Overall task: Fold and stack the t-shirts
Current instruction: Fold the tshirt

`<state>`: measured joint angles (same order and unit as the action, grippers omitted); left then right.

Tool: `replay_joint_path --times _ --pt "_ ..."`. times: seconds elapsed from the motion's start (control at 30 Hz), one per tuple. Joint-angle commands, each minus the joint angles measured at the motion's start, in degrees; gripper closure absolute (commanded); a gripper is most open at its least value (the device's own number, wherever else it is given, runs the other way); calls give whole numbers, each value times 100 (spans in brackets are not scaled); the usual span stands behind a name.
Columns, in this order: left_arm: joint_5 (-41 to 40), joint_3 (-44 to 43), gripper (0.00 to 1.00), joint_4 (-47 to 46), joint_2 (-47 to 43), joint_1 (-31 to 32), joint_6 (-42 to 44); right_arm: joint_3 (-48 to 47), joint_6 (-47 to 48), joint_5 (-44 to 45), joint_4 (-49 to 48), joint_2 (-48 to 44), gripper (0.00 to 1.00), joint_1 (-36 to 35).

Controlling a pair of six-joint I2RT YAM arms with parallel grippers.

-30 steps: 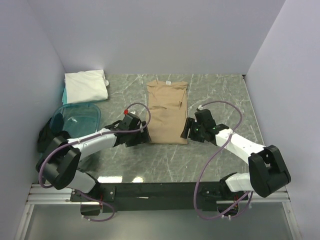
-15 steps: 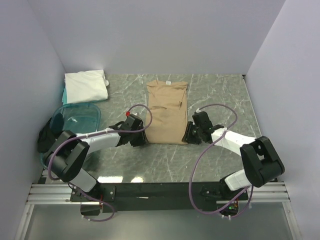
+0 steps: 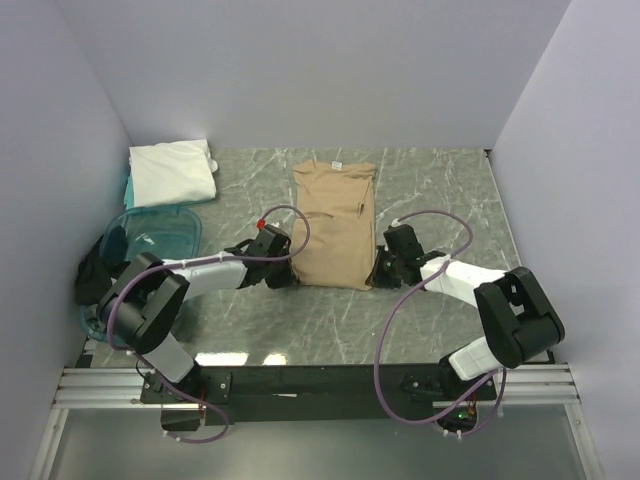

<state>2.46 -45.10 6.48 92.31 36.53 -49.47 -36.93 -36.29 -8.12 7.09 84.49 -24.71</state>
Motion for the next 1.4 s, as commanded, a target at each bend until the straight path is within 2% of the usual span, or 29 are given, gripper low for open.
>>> replay_joint_path --times 0.0,0.13,0.27,0.33,0.47,0.6,0.73,0.87,1.0,1.13,1.37 --pt "-220 221 99 -85 -195 64 175 133 78 30 -33 50 95 1" --pt "-79 563 99 -7 -468 248 44 317 96 -84 134 -213 97 -112" --pt "-132 985 99 527 -950 809 -290 686 -52 -164 424 -721 98 -445" --pt "-228 1082 99 853 -1205 1074 -545 905 -202 -76 862 -1003 98 -692" --pt "-561 1135 99 1802 -2240 1837 -1072 1003 -676 441 1961 -2300 99 -1464" --pt "-466 890 99 2540 -3121 2182 -1301 758 -862 565 3041 -3542 99 -1590" --pt "-755 529 99 2815 -3676 2262 -1188 223 -713 934 3438 -4229 99 -1572" --pt "-1414 -84 99 2403 -3634 2262 -898 -376 -370 1400 3396 -4029 99 -1520" --pt "-2345 -692 99 2437 -3229 1999 -520 -1024 122 1172 2782 -3458 99 -1142" --pt "-1891 -1035 99 1972 -2790 973 -37 -1615 446 1051 2280 -2843 99 -633" --pt "-1364 -1641 99 1391 -1991 294 710 -2380 764 830 2156 -1928 99 -166"
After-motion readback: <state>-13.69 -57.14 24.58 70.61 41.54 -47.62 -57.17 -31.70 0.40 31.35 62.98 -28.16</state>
